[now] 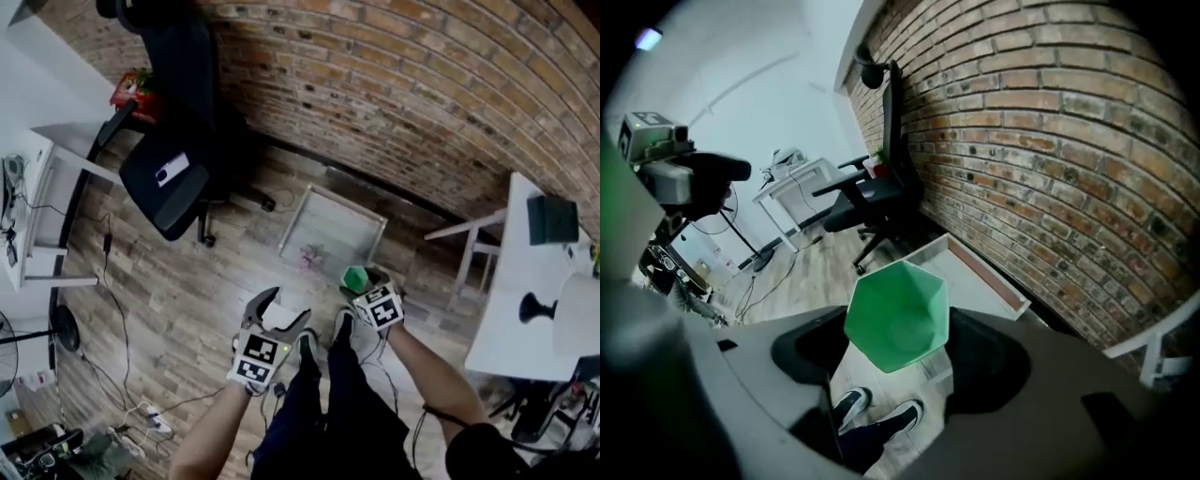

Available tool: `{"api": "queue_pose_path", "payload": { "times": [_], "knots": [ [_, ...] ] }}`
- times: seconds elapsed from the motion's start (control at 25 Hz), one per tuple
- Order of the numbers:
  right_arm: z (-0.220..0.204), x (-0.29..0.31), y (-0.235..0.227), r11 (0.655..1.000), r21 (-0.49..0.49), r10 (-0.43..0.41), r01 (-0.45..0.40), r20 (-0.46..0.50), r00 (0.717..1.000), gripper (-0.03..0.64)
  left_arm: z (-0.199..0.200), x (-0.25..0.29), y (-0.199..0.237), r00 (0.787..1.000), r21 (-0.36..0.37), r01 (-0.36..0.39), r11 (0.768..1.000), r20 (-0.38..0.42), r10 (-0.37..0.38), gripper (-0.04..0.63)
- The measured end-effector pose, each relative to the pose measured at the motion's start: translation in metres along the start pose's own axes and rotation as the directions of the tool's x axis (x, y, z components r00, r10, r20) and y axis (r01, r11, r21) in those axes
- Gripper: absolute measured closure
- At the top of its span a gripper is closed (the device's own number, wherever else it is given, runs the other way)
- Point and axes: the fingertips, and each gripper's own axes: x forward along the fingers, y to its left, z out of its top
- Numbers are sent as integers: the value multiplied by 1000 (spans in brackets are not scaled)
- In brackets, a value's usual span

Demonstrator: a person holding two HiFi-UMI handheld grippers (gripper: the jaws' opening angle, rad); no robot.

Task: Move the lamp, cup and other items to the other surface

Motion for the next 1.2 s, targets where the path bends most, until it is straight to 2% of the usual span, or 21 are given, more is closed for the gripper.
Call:
{"api": "queue_pose_path", "payload": {
  "times": [0.16, 0.28, 0.44, 0.56, 0.84, 1.2],
  "knots": [
    [36, -73, 13, 997, 44, -62, 57, 107, 992, 293, 28, -23, -2, 998, 48, 19, 999, 57, -21, 270],
    [25, -128, 31, 990, 114, -91, 80, 101, 991, 293, 32, -43, -17, 997, 53, 38, 998, 67, -41, 270],
    [39, -193, 46, 979, 158, -156, 128, 180, 971, 293, 41, -61, -32, 993, 63, 69, 996, 86, -75, 270],
    [40, -226, 60, 975, 178, -170, 132, 215, 962, 293, 44, -71, -47, 990, 83, 97, 992, 98, -105, 270],
    [31, -285, 78, 961, 227, -212, 160, 227, 950, 295, 76, -87, -80, 971, 145, 171, 975, 140, -191, 270],
    [-4, -343, 59, 912, 328, -327, 247, 214, 921, 293, 73, -74, -111, 948, 171, 265, 949, 132, -288, 270]
  ]
}}
